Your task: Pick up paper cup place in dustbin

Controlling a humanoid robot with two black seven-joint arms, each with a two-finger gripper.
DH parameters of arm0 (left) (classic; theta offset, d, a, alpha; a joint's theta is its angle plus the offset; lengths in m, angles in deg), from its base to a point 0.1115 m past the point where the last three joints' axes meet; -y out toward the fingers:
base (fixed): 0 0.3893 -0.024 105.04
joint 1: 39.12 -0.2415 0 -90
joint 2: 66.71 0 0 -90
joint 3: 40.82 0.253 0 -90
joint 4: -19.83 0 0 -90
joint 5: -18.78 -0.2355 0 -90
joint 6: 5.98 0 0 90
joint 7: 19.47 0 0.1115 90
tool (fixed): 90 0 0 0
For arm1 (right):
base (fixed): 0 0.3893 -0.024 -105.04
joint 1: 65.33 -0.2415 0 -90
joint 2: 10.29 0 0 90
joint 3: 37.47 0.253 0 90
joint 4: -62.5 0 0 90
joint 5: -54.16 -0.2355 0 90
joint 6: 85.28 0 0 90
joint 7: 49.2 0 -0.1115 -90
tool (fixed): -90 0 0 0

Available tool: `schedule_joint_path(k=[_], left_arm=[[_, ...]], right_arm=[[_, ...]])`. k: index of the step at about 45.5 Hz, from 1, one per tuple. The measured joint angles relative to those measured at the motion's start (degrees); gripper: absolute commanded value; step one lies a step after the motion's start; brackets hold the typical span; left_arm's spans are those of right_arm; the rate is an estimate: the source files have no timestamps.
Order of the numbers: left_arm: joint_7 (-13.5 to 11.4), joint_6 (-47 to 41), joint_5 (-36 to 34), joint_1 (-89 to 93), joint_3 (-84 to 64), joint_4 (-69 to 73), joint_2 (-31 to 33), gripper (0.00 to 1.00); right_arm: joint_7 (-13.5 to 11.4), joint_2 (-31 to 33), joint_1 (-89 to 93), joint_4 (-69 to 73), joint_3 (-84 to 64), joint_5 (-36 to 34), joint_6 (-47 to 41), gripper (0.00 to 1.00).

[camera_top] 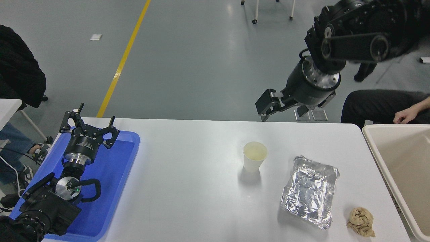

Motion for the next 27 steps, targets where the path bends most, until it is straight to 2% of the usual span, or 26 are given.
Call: schedule_joint_path(k=[15, 27], left_arm=[[0.0, 0.0, 0.0, 0.0, 0.0, 0.0, 0.0, 1.00], [-0.1, 0.0, 0.0, 0.0, 0.0, 0.0, 0.0, 1.00]], right_arm=[[0.0, -0.6, 11.8, -6.5, 0.6, -0.1, 8.6, 1.00], [0.0, -0.7, 20.7, -10.8, 1.4, 2.7, 13.3, 1.00]])
